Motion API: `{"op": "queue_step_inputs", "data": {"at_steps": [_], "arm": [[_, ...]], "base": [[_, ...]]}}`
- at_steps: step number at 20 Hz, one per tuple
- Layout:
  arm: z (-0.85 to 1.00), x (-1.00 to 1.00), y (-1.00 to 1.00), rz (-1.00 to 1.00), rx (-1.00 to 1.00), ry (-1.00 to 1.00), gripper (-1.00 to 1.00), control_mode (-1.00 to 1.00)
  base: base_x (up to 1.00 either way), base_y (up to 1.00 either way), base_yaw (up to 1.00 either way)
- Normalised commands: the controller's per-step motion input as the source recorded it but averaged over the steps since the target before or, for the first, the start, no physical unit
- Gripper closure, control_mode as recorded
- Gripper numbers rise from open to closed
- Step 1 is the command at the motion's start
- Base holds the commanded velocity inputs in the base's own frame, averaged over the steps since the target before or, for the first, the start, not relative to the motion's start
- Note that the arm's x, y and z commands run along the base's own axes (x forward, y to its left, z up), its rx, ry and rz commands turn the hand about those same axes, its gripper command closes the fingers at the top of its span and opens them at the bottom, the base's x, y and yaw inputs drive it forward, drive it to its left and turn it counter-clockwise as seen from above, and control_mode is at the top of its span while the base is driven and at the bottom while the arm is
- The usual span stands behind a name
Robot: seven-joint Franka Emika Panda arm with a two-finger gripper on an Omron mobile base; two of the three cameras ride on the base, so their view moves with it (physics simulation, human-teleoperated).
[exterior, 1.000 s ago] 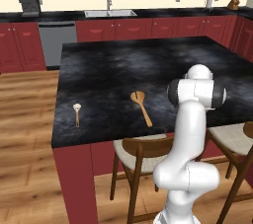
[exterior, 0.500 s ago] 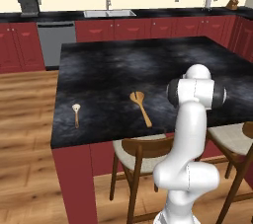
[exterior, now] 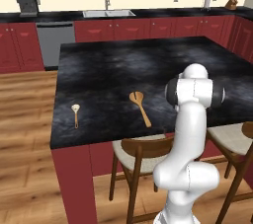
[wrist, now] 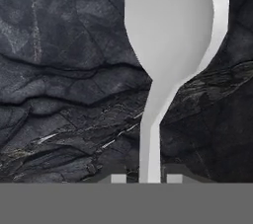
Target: Pick up the metallic utensils from the counter and place them in the open drawer. Make sure not to pick up any wooden utensils.
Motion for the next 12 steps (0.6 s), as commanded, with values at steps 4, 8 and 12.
{"op": "queue_step_inputs", "data": {"at_steps": [4,8,12], "arm": [[-0.69,-0.22,0.58,0.15,0.09,0.15,1.0,-1.0],[-0.38,-0.33,0.17,0.07,0.01,0.07,1.0,-1.0],[-0.1,-0.39,0.02,0.0,0.0,0.0,1.0,-1.0]], "base": [[0.0,0.0,0.0],[0.0,0.0,0.0],[0.0,0.0,0.0]]}}
